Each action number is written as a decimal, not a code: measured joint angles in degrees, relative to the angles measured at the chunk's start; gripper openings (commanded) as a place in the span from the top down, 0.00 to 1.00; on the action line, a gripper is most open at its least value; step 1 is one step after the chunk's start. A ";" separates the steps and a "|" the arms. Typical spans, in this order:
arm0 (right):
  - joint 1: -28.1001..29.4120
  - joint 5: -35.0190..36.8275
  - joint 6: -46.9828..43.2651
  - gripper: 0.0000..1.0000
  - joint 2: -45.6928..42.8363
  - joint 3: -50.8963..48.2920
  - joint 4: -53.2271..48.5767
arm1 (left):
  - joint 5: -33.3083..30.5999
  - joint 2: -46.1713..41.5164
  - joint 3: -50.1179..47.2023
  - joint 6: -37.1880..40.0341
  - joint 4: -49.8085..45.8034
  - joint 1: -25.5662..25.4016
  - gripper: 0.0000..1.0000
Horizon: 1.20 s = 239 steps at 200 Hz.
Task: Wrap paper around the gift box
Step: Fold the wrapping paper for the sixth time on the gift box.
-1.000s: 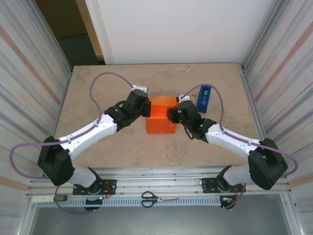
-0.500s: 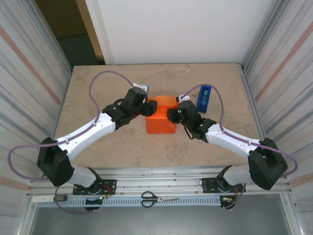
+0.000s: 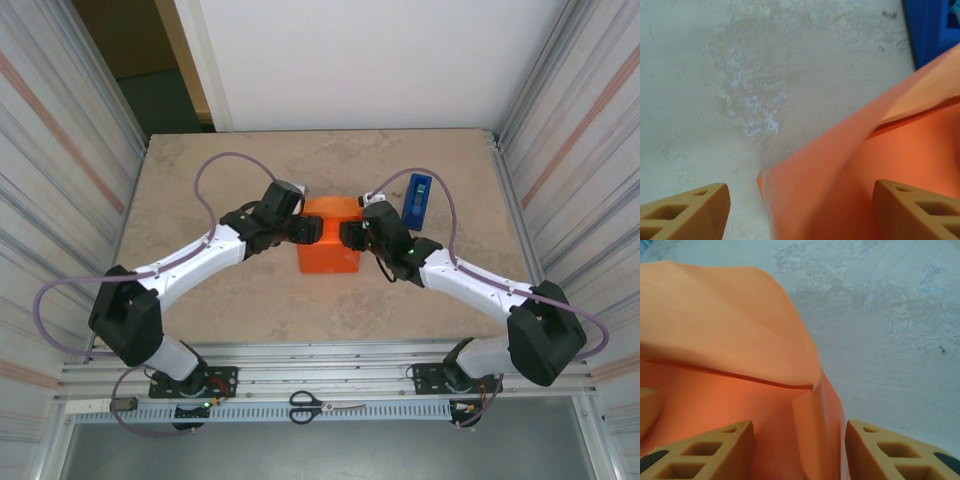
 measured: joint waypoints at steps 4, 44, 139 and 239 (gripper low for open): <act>-0.09 -0.20 -0.07 0.43 0.00 0.33 -0.31 | 0.15 0.11 -0.37 -0.17 0.46 0.11 0.32; -0.15 -0.13 -0.26 0.30 -0.66 4.26 -3.39 | 0.94 0.04 -1.81 -0.87 3.87 0.22 0.36; 2.36 8.63 11.23 0.21 -9.66 9.01 -19.93 | 1.73 -0.72 -3.48 -1.36 6.12 0.24 0.39; -14.97 -4.98 8.98 0.53 -17.20 7.96 -16.76 | 2.32 -0.70 -3.50 -1.92 6.32 0.24 0.44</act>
